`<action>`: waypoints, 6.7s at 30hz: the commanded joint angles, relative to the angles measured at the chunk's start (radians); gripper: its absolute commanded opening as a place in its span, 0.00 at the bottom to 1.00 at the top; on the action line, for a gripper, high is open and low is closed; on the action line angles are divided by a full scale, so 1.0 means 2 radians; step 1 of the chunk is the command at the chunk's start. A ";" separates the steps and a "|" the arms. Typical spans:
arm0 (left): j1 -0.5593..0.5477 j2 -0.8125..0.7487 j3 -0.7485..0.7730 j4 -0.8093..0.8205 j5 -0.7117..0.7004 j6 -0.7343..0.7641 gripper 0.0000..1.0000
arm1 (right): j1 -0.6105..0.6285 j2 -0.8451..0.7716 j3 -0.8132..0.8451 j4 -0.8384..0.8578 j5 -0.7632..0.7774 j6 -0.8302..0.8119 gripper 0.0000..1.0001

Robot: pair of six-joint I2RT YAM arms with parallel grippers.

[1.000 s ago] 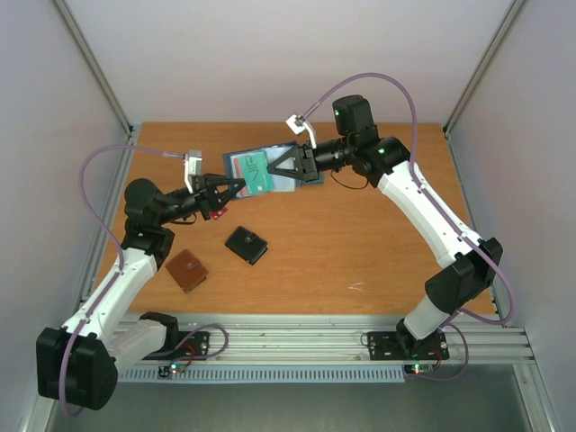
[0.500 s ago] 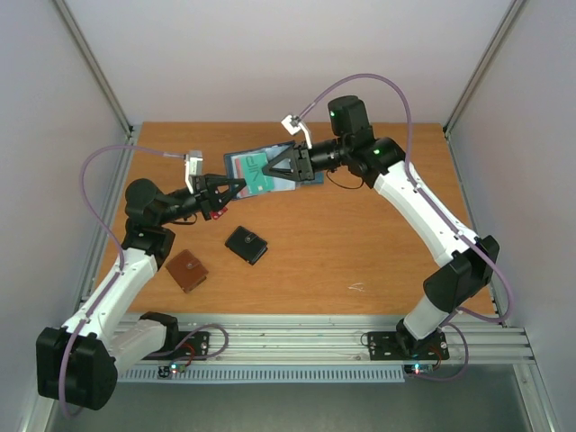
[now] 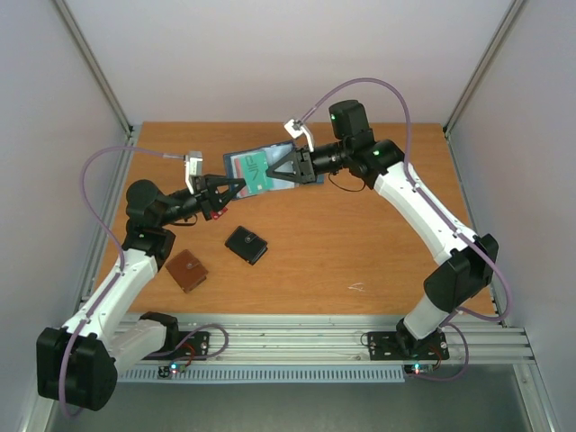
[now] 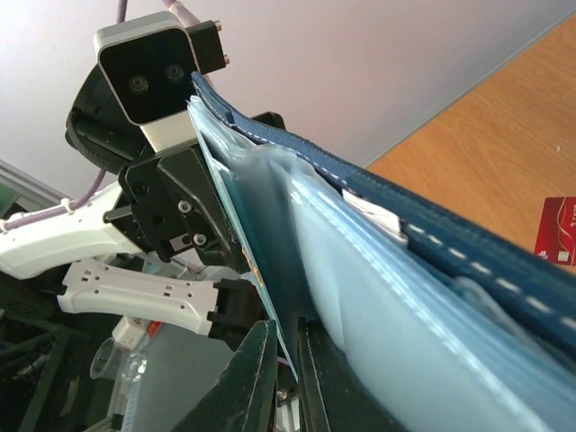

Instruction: Take the credit cards out of the card holder

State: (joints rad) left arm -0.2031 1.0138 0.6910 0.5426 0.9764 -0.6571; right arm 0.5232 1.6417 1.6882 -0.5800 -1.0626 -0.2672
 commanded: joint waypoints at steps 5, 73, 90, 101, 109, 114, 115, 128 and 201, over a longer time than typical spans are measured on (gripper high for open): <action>-0.002 -0.011 0.002 0.029 0.003 0.002 0.00 | -0.003 -0.023 0.000 -0.008 0.003 -0.015 0.01; 0.000 -0.011 -0.016 -0.044 -0.105 0.053 0.00 | 0.068 -0.031 0.044 -0.071 0.280 -0.058 0.52; -0.031 -0.014 -0.012 -0.044 -0.086 0.094 0.00 | 0.150 0.090 0.156 -0.080 0.492 0.074 0.56; -0.033 -0.020 -0.016 -0.033 -0.080 0.084 0.00 | 0.138 0.096 0.158 -0.122 0.556 0.073 0.15; -0.032 -0.021 -0.016 -0.025 -0.070 0.075 0.00 | 0.101 0.070 0.115 -0.082 0.424 0.058 0.01; -0.031 -0.021 -0.016 -0.028 -0.064 0.074 0.10 | 0.093 0.048 0.089 -0.056 0.353 0.030 0.01; -0.031 -0.021 -0.016 -0.029 -0.063 0.075 0.11 | 0.092 0.045 0.087 -0.055 0.341 0.023 0.01; -0.030 -0.024 -0.012 -0.117 -0.128 0.112 0.01 | 0.087 0.009 0.070 -0.057 0.245 -0.038 0.01; -0.010 -0.015 -0.003 0.027 0.006 0.026 0.00 | 0.066 0.009 0.052 -0.013 0.068 -0.015 0.23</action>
State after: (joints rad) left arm -0.1993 0.9756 0.6590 0.5575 0.9524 -0.6170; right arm 0.6029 1.6527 1.7504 -0.5838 -0.9154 -0.2489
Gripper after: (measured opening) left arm 0.046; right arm 0.197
